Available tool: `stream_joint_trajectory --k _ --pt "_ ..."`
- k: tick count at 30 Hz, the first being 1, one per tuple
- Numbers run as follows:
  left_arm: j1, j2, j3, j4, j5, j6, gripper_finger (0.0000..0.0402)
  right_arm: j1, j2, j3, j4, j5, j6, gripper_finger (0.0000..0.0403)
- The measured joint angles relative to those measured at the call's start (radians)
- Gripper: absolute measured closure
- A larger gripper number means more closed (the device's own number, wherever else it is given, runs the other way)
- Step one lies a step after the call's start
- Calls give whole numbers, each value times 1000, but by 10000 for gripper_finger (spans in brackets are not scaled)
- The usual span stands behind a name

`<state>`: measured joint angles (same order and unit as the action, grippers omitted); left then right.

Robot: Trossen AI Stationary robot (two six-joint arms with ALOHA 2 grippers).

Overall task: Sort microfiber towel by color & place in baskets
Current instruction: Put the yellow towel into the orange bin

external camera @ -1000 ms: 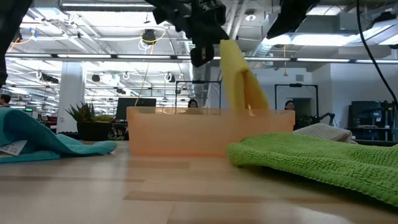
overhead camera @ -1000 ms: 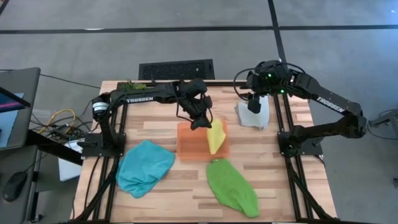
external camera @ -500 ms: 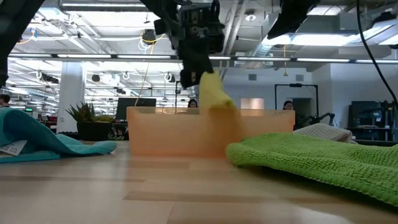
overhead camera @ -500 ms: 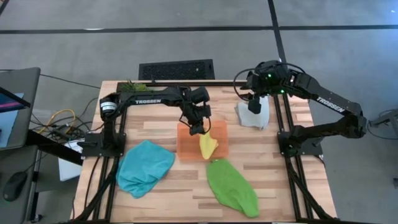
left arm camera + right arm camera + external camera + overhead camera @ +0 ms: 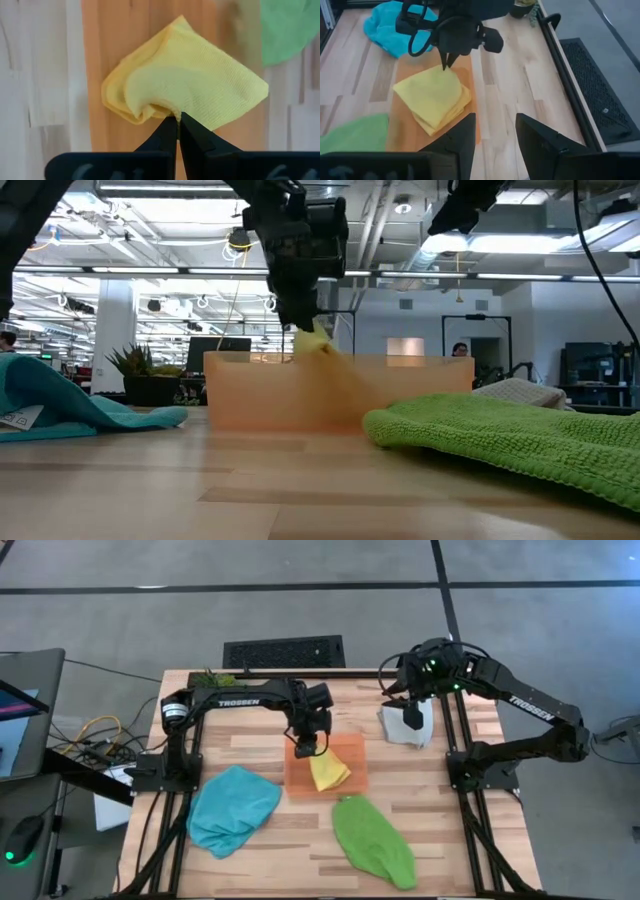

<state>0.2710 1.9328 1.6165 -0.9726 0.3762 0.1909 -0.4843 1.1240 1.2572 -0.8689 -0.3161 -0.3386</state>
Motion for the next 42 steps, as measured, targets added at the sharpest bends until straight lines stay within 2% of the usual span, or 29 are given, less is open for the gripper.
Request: stream_joint_trajectory --k 6,26,34,38,42 --pt "-2 1 0 -77 -102 108 401 0 0 0 0 0 0 241" --pt "-18 1 0 -84 -159 145 396 0 0 0 0 1 0 242" --pt "-25 1 0 -96 -256 114 315 0 0 0 0 3 0 242" --pt "-26 1 0 -96 -258 92 273 0 0 0 0 3 0 242" --pt "-26 1 0 -131 -258 51 248 -1 0 0 0 3 -1 242"
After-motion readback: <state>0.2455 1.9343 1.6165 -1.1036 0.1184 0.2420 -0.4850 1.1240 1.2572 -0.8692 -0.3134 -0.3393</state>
